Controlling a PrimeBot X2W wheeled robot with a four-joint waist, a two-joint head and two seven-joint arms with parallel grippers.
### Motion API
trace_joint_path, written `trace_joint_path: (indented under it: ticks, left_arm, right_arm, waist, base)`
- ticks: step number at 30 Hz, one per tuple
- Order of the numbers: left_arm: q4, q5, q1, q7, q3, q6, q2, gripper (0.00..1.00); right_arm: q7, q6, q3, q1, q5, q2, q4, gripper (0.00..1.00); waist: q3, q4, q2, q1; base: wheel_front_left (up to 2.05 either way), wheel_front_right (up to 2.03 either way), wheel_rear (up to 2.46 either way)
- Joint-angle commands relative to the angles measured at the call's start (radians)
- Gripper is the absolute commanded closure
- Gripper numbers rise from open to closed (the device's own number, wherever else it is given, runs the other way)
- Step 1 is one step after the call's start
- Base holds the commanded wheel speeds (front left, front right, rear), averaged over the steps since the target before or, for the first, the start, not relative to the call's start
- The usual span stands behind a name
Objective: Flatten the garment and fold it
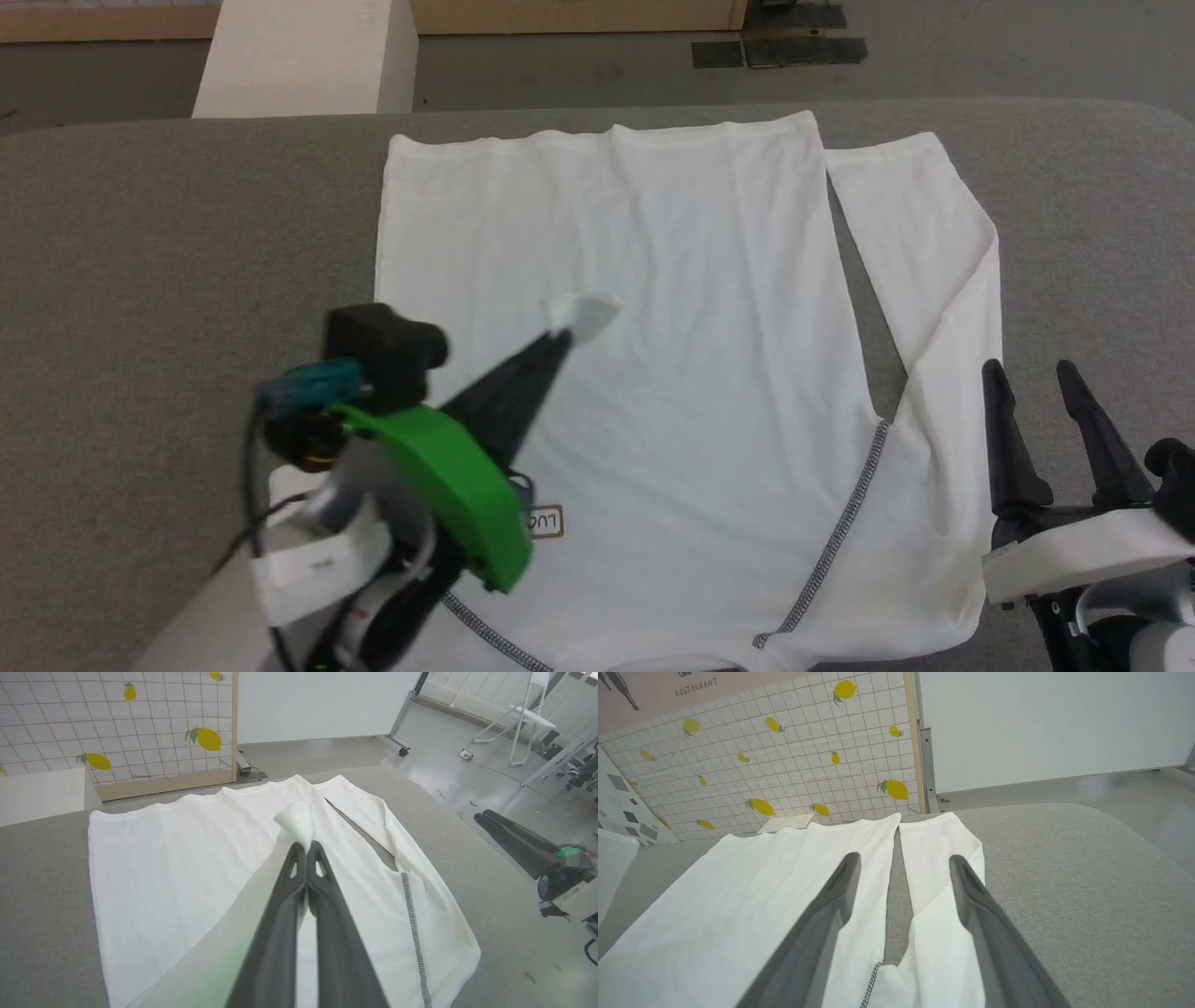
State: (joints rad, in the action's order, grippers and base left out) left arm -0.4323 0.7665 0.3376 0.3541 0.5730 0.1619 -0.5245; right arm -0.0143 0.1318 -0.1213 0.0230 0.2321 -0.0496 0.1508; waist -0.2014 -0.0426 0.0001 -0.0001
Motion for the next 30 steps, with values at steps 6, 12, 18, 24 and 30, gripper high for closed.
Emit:
trace_joint_path:
  ticks: [6, 12, 18, 24, 30]
  left_arm:
    - [0.326, -0.004, 0.115, -0.038, 0.188, -0.094, 0.271, 1.0]
    - [0.534, -0.048, 0.178, -0.07, 0.279, -0.163, 0.367, 1.0]
    - [0.69, -0.093, 0.206, -0.081, 0.378, -0.217, 0.424, 1.0]
    - [0.818, -0.105, 0.214, -0.107, 0.449, -0.254, 0.451, 1.0]
    - [0.896, -0.071, 0.222, -0.13, 0.486, -0.273, 0.468, 0.0]
  right_arm:
    - [0.003, -0.001, 0.01, -0.004, 0.007, -0.001, -0.004, 0.0]
    - [0.006, -0.001, 0.027, -0.014, 0.013, -0.001, -0.01, 0.0]
    - [0.011, -0.001, 0.041, -0.017, 0.017, -0.001, -0.021, 0.0]
    - [0.012, -0.001, 0.048, -0.017, 0.019, -0.001, -0.027, 0.0]
    - [-0.001, -0.001, 0.045, -0.013, 0.01, -0.001, -0.026, 0.0]
  waist:
    - [-0.034, -0.058, -0.0001, 0.0001]
    - [-0.051, -0.086, -0.0001, 0.0001]
    - [-0.061, -0.109, -0.0001, 0.0001]
    - [-0.059, -0.121, -0.0001, 0.0001]
    - [-0.043, -0.109, -0.0001, 0.0001]
  base:
    - [0.0, 0.0, 0.0]
    - [0.0, 0.0, 0.0]
    - [0.0, 0.0, 0.0]
    - [0.0, 0.0, 0.0]
    - [0.0, 0.0, 0.0]
